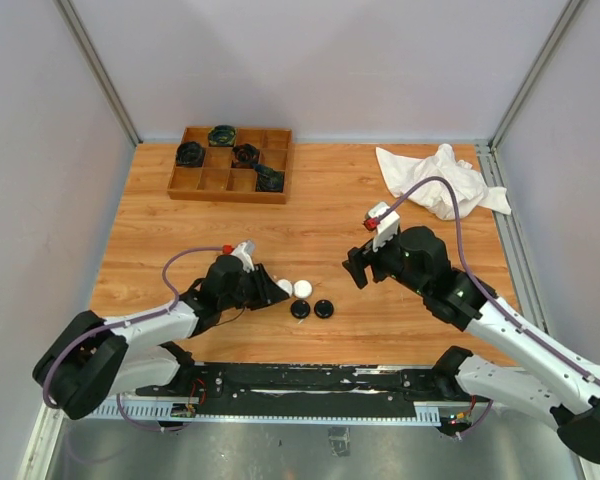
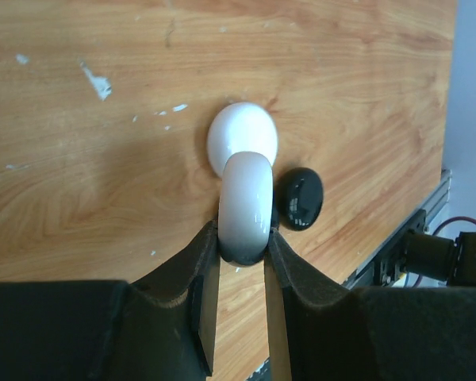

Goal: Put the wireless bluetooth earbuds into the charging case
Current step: Place the charging case at the center of the board.

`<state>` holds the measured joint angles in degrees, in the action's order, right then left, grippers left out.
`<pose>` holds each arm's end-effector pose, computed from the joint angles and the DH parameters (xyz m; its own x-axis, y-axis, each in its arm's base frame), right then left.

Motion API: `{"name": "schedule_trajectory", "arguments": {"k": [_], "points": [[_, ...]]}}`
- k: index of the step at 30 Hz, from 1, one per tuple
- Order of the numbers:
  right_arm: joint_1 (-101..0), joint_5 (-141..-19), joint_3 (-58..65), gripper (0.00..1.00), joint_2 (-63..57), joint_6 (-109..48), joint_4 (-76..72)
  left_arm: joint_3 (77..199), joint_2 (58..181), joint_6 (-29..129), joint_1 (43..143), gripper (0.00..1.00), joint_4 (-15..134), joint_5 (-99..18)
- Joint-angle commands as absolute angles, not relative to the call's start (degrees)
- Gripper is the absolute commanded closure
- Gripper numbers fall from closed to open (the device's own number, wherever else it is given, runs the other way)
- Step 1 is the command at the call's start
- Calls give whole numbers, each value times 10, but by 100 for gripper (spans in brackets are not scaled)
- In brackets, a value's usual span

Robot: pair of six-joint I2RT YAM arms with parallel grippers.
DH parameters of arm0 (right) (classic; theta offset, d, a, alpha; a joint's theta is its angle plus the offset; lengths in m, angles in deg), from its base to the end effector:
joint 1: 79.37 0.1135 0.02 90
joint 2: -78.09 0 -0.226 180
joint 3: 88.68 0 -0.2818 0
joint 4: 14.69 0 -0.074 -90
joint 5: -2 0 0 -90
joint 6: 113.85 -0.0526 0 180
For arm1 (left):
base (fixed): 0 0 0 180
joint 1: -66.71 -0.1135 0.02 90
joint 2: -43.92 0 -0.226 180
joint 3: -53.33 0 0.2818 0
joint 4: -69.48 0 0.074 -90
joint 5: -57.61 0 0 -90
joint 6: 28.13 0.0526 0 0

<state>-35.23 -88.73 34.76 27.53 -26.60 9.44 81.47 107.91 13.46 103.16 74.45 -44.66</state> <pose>0.1993 0.1924 0.2781 -0.2560 -0.1816 -0.9494 -0.6762 0.7356 0.0416 0.2000 -0.1616 0.0872 -0.8180 -0.3044 -0.4881 0.1740 0.6779 -0.7143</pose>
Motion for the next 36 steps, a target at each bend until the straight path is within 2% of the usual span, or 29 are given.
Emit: {"name": "schedule_trajectory", "arguments": {"k": [1,7,16,21,26,29,36], "points": [[-354,-933,361,20,310,-279,104,823,1120,103,1026,98,752,-463],[-354,-936,369,19,327,-280,103,840,1181,104,1026,89,756,-465],[-354,-940,369,18,336,-277,103,864,1209,103,1026,67,771,-469],[-354,-941,368,18,336,-281,106,873,1228,101,1026,59,775,-470],[-353,-950,366,17,341,-283,114,890,1250,99,1028,55,785,-471],[-354,-954,363,17,344,-284,122,890,1252,100,1028,52,785,-468],[-354,-981,361,15,358,-285,138,882,1204,125,1028,34,706,-409]]}}
